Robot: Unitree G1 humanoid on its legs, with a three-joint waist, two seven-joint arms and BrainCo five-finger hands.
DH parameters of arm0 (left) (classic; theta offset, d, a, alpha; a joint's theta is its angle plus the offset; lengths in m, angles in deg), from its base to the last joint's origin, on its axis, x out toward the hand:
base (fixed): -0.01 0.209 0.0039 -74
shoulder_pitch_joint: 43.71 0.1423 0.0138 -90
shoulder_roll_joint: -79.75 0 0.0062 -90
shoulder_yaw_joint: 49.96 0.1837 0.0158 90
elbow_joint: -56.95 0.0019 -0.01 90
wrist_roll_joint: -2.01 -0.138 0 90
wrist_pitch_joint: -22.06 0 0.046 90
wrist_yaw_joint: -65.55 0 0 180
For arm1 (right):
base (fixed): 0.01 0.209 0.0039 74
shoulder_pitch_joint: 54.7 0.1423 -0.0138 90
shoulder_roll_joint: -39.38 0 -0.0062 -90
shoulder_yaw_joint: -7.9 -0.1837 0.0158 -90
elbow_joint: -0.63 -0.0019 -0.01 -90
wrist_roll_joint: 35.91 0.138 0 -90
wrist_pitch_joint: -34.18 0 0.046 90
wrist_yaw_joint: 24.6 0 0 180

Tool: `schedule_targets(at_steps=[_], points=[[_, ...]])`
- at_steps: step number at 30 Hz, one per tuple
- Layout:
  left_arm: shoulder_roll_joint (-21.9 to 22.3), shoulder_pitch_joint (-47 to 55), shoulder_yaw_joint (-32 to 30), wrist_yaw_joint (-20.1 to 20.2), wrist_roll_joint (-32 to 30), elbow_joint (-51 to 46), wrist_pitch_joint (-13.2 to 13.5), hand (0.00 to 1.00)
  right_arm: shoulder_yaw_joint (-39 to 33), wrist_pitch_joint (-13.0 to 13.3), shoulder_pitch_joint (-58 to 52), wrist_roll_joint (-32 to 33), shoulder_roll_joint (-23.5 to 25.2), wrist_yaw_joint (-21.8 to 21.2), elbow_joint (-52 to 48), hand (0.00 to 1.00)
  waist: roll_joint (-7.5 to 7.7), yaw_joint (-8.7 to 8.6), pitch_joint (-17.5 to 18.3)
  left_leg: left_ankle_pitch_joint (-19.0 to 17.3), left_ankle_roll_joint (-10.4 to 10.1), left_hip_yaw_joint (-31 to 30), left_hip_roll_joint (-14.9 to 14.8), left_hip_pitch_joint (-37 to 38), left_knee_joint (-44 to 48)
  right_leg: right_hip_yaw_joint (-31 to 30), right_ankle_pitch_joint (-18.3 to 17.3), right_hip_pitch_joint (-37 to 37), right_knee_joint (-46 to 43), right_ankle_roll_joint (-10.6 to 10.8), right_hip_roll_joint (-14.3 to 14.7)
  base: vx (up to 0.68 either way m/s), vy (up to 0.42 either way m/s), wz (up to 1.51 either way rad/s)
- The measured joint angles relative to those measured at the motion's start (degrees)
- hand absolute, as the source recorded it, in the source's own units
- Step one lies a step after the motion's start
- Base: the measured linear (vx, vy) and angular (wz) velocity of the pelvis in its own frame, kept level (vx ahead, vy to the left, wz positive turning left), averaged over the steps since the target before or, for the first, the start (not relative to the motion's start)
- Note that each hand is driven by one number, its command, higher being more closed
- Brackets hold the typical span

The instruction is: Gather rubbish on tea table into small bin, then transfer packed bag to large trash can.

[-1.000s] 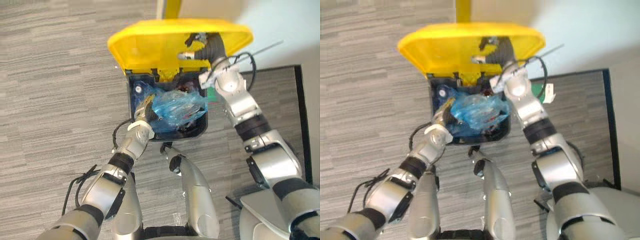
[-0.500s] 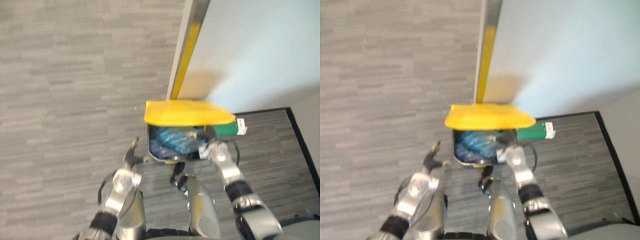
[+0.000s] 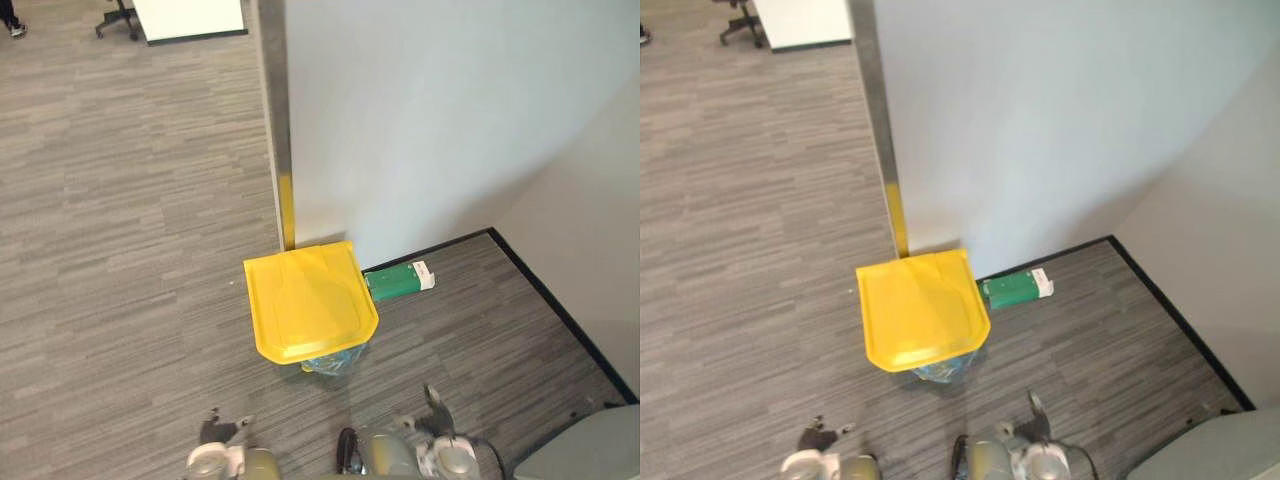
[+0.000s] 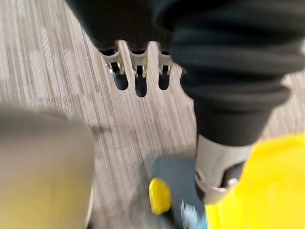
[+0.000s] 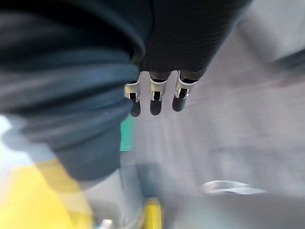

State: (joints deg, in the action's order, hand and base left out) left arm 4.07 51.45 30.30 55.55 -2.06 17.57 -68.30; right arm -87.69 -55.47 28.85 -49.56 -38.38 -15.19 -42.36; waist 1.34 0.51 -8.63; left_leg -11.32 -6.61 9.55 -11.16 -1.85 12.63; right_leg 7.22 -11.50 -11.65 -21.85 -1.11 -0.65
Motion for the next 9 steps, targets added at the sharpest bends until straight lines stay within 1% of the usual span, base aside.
schedule_targets(at_steps=[2,5,9], points=[[0.2,-0.7,1.0,0.0,0.2,1.3,0.1,0.0,-0.9,-0.3,0.7,0.3,-0.8,0.4,2.4,0.0,-0.76,-0.04,0.0,2.4,-0.3,-0.1,0.3,2.0,-3.6,0.1,2.0,2.0,3.7,0.3,0.4,-0.02,0.027,0.1],[0.1,-0.7,1.5,-0.1,0.2,2.5,0.1,0.0,-1.1,-0.3,1.2,1.0,-1.1,0.5,3.9,0.0,-1.39,-0.04,0.3,3.3,-0.6,-0.6,0.8,3.1,-4.9,0.4,3.2,4.0,5.7,0.3,0.1,-0.01,0.057,0.11],[0.1,-0.7,1.9,-0.1,0.2,4.1,0.1,0.0,-2.5,-0.4,2.0,1.4,-1.3,0.5,6.3,0.0,-2.07,-0.02,0.7,4.0,-0.4,-0.6,1.9,4.8,-6.7,0.3,4.9,6.7,8.9,1.3,-0.6,0.01,0.072,0.06]])
